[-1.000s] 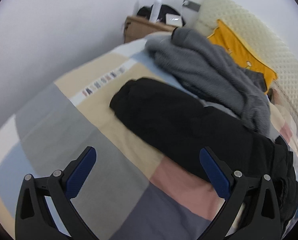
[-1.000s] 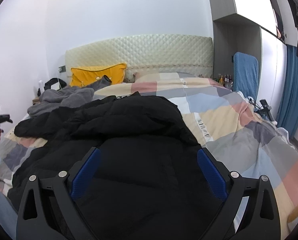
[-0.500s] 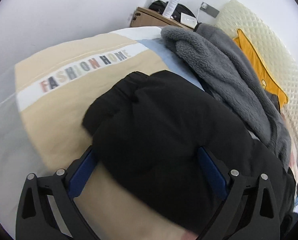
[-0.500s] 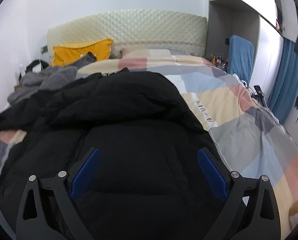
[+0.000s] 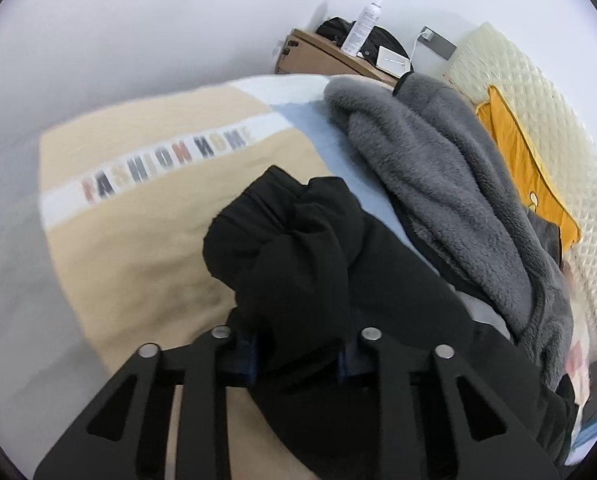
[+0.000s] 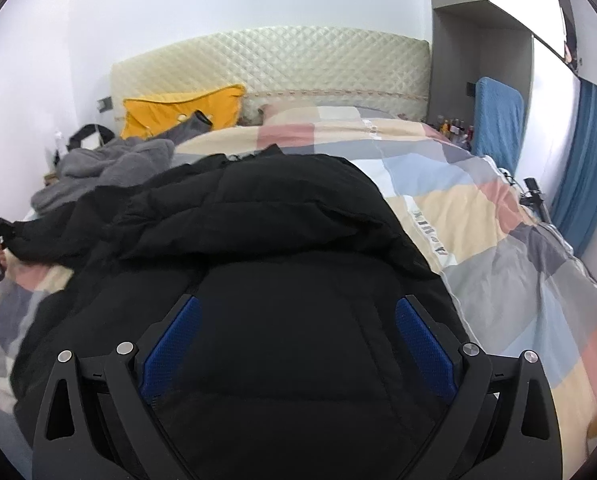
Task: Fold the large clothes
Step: 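Lift the held sleeve up with the left gripper, then lay the sleeve across the jacket body and open the left gripper, then grasp the jacket hem with the right gripper and lift it toward the collar, then open the right gripper to release the hem and withdraw it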
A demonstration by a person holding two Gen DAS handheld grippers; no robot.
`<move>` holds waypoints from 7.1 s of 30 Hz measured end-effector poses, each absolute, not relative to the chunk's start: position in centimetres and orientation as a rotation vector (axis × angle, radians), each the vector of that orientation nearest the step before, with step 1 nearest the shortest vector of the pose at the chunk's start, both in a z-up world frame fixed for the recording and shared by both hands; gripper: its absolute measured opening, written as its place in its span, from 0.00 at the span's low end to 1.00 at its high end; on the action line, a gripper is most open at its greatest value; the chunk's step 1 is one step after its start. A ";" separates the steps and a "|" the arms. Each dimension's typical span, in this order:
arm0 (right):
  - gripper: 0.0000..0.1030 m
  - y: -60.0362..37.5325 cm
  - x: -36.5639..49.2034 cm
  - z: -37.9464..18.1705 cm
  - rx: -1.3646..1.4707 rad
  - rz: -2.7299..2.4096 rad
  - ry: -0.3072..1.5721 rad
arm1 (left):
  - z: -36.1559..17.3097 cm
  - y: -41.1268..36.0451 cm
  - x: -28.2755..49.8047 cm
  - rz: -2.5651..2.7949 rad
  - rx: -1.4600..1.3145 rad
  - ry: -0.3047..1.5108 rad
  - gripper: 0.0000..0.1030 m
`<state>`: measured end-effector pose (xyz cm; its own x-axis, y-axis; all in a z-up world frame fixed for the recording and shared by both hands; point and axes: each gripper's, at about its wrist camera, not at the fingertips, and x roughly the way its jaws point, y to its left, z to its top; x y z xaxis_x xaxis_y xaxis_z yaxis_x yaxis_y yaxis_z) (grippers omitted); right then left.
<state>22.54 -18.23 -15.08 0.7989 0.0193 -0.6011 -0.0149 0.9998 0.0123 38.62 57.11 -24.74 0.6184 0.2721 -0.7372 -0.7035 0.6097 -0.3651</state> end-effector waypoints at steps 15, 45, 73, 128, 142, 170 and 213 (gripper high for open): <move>0.98 -18.4 20.2 -14.3 -0.019 0.159 0.627 | -5.7 48.8 35.0 0.552 -0.452 0.626 0.08; 1.00 -27.2 20.6 -12.5 0.082 0.333 0.530 | 6.0 6.2 36.3 0.164 0.116 0.444 0.09; 1.00 -31.9 19.8 -12.0 0.080 0.188 0.450 | -14.7 -20.9 44.0 -0.277 0.085 0.728 0.09; 0.99 -23.8 36.1 -15.3 -0.004 0.273 0.595 | -22.2 11.4 35.1 0.080 -0.079 0.932 1.00; 0.76 -27.0 45.0 -19.8 0.200 0.260 0.649 | -24.9 12.3 37.1 0.217 -0.131 0.935 1.00; 0.13 -25.1 42.2 -17.5 0.131 0.186 0.656 | -22.5 14.7 36.2 0.306 -0.233 0.733 1.00; 0.68 -21.9 21.0 -4.0 0.061 0.300 0.442 | -6.4 9.5 20.8 0.015 -0.180 0.596 0.99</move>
